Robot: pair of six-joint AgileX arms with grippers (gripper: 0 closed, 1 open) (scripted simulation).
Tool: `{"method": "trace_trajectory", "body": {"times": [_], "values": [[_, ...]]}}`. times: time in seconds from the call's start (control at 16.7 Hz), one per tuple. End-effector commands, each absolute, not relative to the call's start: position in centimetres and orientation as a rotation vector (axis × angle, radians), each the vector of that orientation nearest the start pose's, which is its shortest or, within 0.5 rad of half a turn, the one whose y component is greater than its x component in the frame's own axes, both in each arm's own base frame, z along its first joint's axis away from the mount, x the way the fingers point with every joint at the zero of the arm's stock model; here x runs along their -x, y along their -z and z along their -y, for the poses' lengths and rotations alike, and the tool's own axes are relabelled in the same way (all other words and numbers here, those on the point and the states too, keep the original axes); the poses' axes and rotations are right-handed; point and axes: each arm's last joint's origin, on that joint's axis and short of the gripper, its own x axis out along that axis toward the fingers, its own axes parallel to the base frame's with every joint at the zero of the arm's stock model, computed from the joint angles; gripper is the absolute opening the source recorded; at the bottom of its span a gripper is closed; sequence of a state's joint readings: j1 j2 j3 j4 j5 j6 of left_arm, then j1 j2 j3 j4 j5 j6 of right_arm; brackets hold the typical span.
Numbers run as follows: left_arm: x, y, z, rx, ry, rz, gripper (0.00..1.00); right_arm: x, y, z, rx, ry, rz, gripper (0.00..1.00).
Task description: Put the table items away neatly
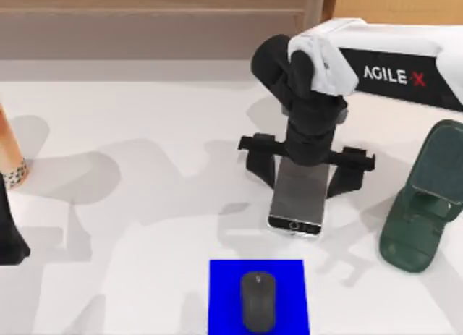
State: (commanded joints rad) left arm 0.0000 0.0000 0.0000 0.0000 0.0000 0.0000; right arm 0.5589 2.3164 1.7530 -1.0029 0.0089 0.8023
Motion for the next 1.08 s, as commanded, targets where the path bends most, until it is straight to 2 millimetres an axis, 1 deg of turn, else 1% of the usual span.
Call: {"method": "trace_trajectory", "body": {"times": [0.12,0.36,0.48,0.66,0.72,0.78,0.84,0.9,1.02,1.08], "values": [[-10.6,-16.0,0.1,0.000,0.000,0.000,1.00,-37.5,-11.9,-24.0,-0.182,0.183,-1.557,0.00],[-10.6,-16.0,0.1,0.000,0.000,0.000,1.00,-37.5,-14.2,-24.0,-0.182,0.183,-1.557,0.00],[-10.6,-16.0,0.1,0.000,0.000,0.000,1.00,-37.5,-14.5,-24.0,-0.182,0.183,-1.557,0.00],[-10.6,-16.0,0.1,0.000,0.000,0.000,1.00,-37.4,-14.3,-24.0,-0.180,0.186,-1.559,0.00],[-10.6,-16.0,0.1,0.000,0.000,0.000,1.00,-37.0,-14.5,-24.3,-0.175,0.192,-1.549,0.00],[-10.6,-16.0,0.1,0.000,0.000,0.000,1.00,-36.2,-14.9,-24.8,-0.163,0.202,-1.533,0.00],[-10.6,-16.0,0.1,0.000,0.000,0.000,1.00,-34.9,-15.4,-25.5,-0.147,0.218,-1.508,0.00],[-10.6,-16.0,0.1,0.000,0.000,0.000,1.00,-33.3,-16.1,-26.2,-0.128,0.238,-1.471,0.00],[-10.6,-16.0,0.1,0.000,0.000,0.000,1.00,-29.3,-17.8,-27.1,-0.086,0.281,-1.364,0.00],[-10.6,-16.0,0.1,0.000,0.000,0.000,1.00,-27.2,-18.9,-27.2,-0.072,0.300,-1.292,0.00]]}}
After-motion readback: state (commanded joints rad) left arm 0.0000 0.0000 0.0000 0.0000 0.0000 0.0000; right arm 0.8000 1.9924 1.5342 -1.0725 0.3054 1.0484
